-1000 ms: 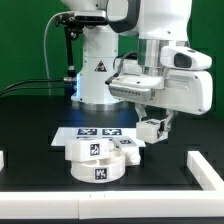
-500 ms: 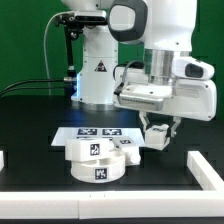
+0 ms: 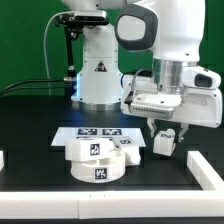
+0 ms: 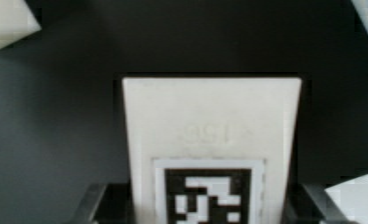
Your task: Assemble stool
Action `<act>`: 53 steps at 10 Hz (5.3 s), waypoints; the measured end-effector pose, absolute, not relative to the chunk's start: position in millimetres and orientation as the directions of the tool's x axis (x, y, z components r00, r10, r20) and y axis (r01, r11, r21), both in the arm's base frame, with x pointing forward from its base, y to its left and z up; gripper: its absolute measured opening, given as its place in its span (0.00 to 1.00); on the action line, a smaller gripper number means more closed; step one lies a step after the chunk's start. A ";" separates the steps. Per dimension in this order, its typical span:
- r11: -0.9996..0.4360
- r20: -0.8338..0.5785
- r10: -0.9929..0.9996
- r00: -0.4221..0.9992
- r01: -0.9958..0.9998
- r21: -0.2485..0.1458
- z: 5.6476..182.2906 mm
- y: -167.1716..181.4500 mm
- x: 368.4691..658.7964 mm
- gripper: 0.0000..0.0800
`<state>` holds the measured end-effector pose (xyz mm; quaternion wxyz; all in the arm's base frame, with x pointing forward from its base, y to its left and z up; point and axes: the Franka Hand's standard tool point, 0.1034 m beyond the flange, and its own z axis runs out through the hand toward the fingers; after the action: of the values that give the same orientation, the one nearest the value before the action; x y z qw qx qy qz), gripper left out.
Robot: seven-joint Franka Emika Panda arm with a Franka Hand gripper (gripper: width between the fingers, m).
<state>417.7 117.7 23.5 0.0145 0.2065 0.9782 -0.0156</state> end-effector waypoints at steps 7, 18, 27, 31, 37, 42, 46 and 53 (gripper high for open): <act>0.874 -0.099 0.477 -0.873 0.483 -0.049 56.7 74.8 447.1 0.81; 0.083 -0.074 0.994 -0.083 0.997 0.000 60.5 55.5 445.0 0.81; -0.803 0.052 0.596 0.802 0.595 0.033 67.1 71.0 434.5 0.81; -0.973 0.132 0.225 0.965 0.231 -0.028 55.4 58.0 412.1 0.81; -0.959 0.100 0.280 0.955 0.284 -0.023 44.3 25.8 420.1 0.81; -0.968 0.086 0.243 0.966 0.247 -0.045 26.1 27.0 418.0 0.81; -0.975 0.085 0.207 0.975 0.213 -0.058 15.5 27.3 430.7 0.65; -0.987 0.047 0.149 0.988 0.151 -0.058 21.6 12.4 390.2 0.42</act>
Offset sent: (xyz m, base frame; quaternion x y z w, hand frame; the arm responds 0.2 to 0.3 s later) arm 0.0059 -0.0206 0.0364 0.0353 -0.0234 -0.0148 0.9990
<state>390.2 12.4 21.6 -0.0305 0.9965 0.0752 0.0214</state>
